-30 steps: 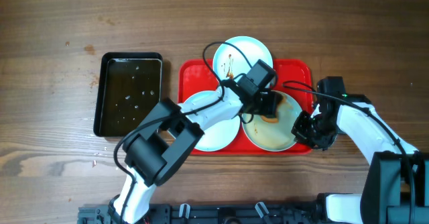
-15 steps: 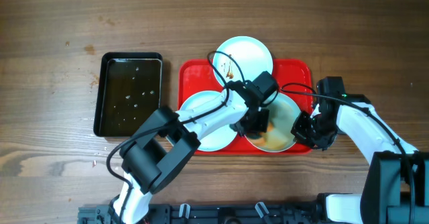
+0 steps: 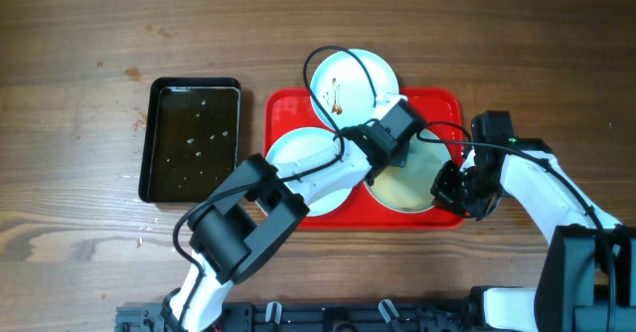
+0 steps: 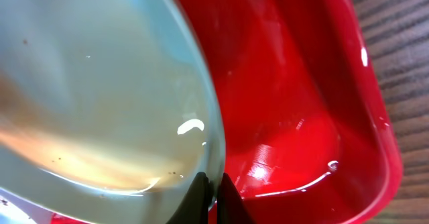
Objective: Clean dirty plates on tray and stack at the side
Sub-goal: 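Scrub the right plate with the sponge while the right gripper holds it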
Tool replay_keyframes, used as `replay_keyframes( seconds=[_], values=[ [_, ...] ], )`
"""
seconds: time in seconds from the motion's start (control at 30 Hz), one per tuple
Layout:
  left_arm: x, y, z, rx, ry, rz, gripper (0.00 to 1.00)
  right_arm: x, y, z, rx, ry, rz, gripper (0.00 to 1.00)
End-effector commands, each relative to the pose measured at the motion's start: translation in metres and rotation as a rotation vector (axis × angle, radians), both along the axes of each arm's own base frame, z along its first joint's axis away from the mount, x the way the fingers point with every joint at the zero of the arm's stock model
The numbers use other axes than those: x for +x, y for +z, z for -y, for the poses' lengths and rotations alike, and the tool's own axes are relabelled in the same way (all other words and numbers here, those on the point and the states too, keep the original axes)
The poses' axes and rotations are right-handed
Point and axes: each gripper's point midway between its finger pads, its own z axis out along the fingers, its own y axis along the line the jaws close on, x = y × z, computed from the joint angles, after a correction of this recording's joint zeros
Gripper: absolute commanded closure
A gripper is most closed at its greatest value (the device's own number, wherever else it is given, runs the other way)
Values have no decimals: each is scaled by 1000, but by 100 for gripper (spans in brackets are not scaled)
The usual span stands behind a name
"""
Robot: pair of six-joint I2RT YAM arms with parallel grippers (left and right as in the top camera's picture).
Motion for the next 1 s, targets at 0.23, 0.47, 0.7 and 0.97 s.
replay_keyframes(
  seconds=[0.23,0.47,0.7,0.97],
  values=[
    [-71,7,93,-327,-221,-181,96,-12,-7,8,-51,51,-34,96],
    [-66,-45,-23,62,70,-342,96,-12,-7,8,-51,52,-34,95],
    [37,-42,-118,-5,335,-302,96,-15,-6,8,-50,58,-47,96],
    [-8,-48,-95,89,194,-358,96,-13,-7,8,-51,55,-39,96]
  ],
)
